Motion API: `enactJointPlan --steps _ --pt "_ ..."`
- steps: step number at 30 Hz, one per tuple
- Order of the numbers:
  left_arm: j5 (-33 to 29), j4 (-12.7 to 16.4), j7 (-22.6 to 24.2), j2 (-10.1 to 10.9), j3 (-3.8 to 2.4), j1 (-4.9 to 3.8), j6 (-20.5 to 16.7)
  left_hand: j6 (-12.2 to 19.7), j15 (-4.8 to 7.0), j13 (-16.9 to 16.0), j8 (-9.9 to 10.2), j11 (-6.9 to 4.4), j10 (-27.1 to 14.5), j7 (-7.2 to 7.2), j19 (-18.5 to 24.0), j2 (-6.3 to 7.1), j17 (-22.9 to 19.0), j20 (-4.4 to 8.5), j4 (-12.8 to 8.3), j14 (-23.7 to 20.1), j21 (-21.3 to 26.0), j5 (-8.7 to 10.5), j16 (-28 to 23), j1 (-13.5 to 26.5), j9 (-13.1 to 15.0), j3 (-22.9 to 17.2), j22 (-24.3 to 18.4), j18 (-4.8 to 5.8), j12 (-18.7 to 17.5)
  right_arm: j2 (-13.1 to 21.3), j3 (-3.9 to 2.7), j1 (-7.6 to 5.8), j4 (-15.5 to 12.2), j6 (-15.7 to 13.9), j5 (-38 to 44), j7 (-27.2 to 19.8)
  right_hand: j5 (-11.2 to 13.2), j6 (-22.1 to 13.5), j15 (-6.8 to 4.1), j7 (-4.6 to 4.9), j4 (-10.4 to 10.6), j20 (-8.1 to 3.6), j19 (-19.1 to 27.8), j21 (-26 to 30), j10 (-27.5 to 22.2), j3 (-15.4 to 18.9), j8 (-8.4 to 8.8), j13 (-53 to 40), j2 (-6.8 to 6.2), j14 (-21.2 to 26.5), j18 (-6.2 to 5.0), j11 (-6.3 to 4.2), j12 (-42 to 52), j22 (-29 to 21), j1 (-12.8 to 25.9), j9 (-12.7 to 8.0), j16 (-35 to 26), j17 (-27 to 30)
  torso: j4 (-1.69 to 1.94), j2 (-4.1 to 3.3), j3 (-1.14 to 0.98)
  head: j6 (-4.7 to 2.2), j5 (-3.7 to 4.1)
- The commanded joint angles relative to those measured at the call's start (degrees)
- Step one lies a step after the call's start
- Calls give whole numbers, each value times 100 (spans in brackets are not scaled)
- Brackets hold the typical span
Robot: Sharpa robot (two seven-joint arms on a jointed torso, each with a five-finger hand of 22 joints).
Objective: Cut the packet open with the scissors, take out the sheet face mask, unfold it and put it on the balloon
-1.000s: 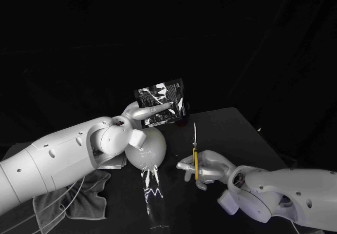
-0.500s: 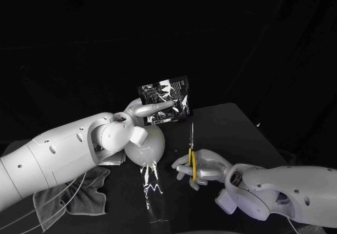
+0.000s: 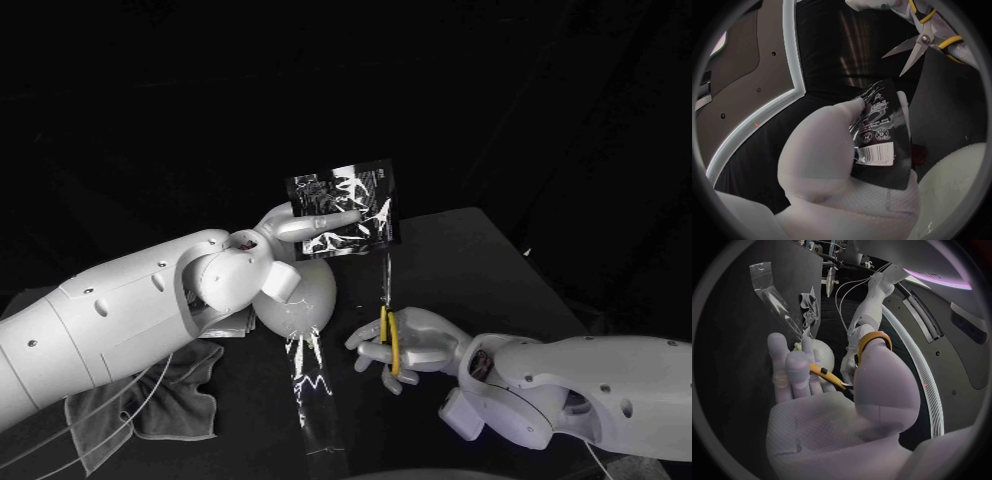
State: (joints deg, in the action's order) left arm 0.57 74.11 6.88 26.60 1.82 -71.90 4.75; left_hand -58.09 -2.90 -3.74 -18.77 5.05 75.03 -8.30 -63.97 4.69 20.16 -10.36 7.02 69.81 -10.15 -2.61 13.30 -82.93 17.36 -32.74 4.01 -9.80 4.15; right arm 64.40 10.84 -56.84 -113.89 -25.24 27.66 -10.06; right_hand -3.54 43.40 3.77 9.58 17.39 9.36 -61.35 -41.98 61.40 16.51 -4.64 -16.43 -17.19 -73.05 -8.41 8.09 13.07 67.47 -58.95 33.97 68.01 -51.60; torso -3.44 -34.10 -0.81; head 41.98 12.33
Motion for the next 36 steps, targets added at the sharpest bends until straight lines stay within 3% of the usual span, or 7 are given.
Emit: enactJointPlan --steps 1,18,36 --pt "76 29 -84 4 -10 -10 440 25 11 -2 -37 -2 54 -16 -3 -57 8 -6 -20 50 -26 -19 -1 19 348 -29 7 -74 -23 2 -5 2 -30 205 80 -1 -37 -227 1 343 3 -1 53 41 -2 19 -31 19 1 52 -100 22 -31 -14 48 -9 -27 22 -3 2 -1 -10 26" --pt "186 59 -144 44 -9 -10 587 25 14 -4 -51 -5 68 -15 -10 -58 16 -5 -30 59 -32 -19 3 31 363 -32 10 -74 -20 79 -23 -37 -99 178 59 -50 -40 -228 8 344 2 15 97 90 31 -19 -81 68 35 101 -117 24 -81 -32 50 -7 -51 86 2 6 4 3 55" --pt "265 65 -151 109 -8 -9 560 45 34 -13 -114 -22 141 -7 65 -60 76 -31 -79 110 -3 -19 30 90 435 -56 1 -55 -4 154 -39 -150 -74 109 25 -100 -2 -182 -2 323 -2 28 114 84 139 -155 -214 162 188 122 -132 8 -161 -21 43 -4 -19 108 3 14 0 -114 110"
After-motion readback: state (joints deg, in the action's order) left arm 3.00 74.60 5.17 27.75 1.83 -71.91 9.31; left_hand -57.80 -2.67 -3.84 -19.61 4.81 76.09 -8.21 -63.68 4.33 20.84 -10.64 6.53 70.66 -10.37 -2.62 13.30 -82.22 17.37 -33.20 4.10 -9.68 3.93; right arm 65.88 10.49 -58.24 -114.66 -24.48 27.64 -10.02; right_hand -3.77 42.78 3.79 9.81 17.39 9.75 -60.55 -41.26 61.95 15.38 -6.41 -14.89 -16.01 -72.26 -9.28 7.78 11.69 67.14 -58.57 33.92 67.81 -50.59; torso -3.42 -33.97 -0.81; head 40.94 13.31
